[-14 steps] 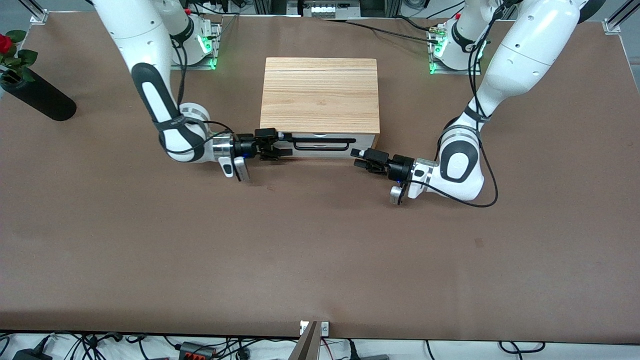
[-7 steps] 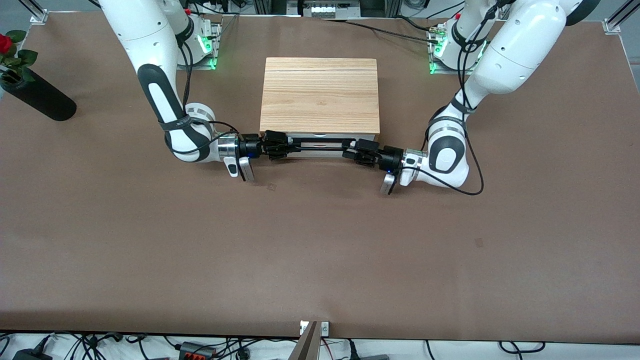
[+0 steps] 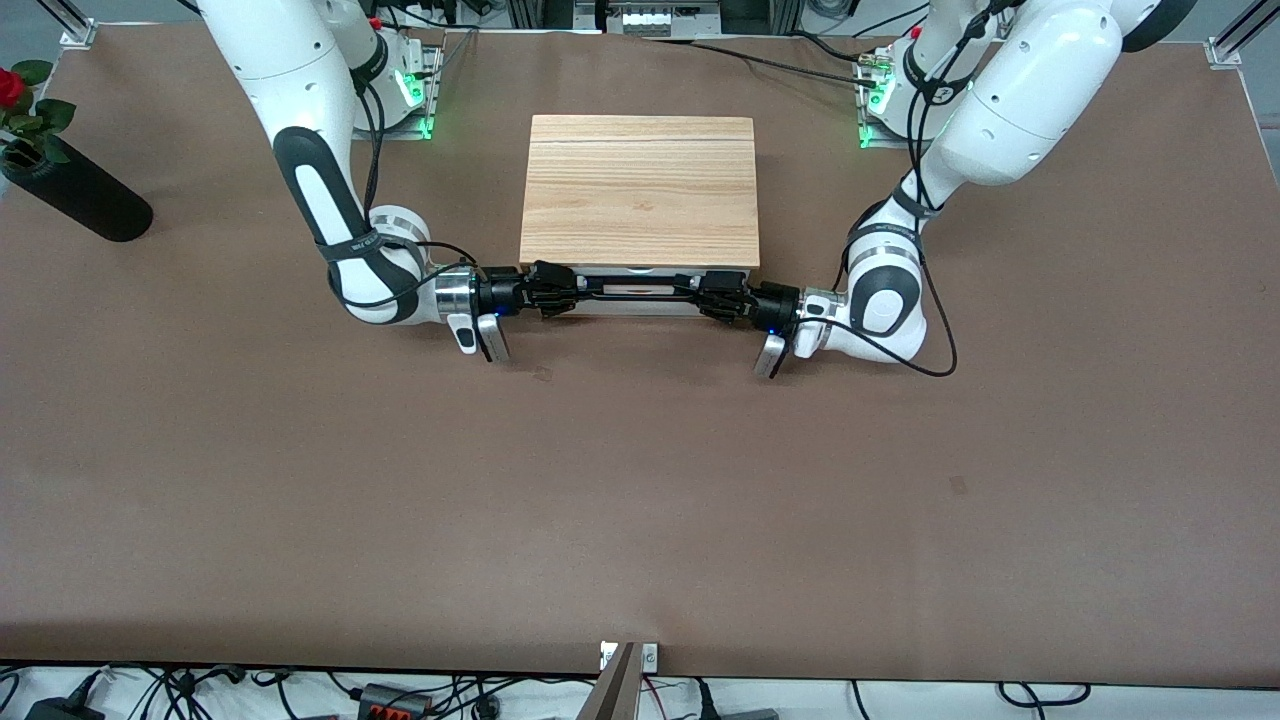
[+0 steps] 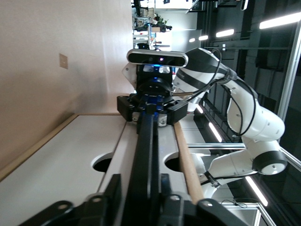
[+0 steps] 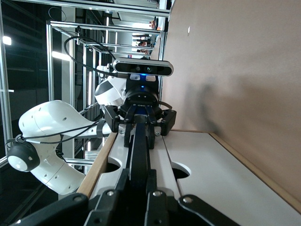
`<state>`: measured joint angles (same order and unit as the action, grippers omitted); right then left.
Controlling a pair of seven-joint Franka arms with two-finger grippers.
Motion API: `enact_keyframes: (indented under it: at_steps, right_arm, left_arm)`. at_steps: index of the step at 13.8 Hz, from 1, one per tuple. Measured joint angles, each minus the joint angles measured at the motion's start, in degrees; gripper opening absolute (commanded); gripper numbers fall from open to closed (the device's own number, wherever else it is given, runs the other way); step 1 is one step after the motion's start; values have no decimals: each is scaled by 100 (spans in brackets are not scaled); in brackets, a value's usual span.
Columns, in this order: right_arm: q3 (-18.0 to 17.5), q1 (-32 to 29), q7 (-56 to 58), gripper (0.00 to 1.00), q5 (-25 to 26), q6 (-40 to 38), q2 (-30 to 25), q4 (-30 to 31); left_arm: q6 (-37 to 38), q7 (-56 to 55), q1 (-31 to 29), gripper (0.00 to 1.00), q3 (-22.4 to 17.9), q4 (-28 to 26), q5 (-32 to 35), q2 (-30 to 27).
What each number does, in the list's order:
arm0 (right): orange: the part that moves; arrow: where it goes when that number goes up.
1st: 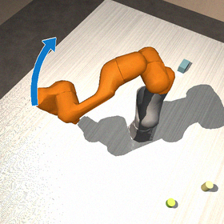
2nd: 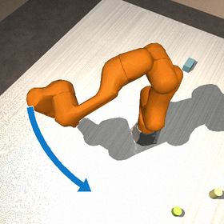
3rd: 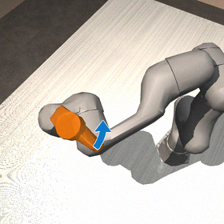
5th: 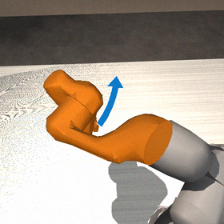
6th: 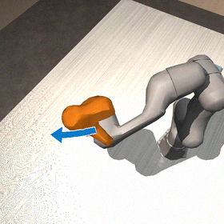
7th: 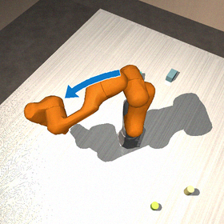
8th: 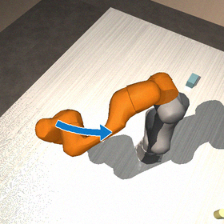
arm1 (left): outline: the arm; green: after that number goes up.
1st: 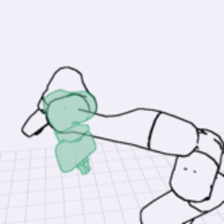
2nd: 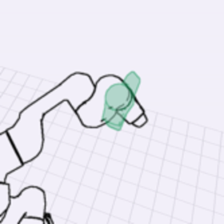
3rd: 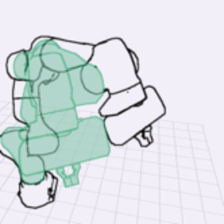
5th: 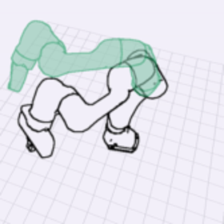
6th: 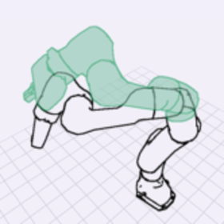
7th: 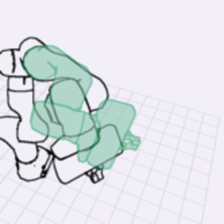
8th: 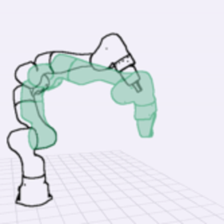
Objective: Pull top drawer with both arms simultaneously
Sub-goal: 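Close both grippers on the ends of the black drawer handle, then pull the drawer handle outward from the cabinet with both grippers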
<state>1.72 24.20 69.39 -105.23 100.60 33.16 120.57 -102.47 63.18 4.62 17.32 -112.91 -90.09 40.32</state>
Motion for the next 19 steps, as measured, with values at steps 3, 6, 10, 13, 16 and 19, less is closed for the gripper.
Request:
enact_keyframes:
  at_steps: [3, 6, 10, 13, 16, 19]
  right_arm:
    - [0, 0, 0, 3, 0, -1, 0, -2]
    - [2, 2, 0, 3, -1, 5, 1, -10]
    - [21, 1, 0, 3, -4, 46, 4, -59]
    - [51, -4, -18, 3, -5, 102, 21, -178]
    - [104, -17, -178, 4, -4, 199, 217, -588]
    - [149, -80, -510, 4, 64, 180, 628, -1314]
  left_arm:
    - [-21, 3, -15, 12, -2, 0, -39, 0]
    - [-13, 10, -15, 11, 5, -7, -66, 2]
    - [-39, 15, -11, 11, 3, 62, -129, 37]
    - [-12, 14, -15, 11, -10, 258, -127, 140]
    - [-47, -17, -16, 11, -55, 654, -125, 344]
    - [-131, -53, -32, 10, -99, 1139, -125, 583]
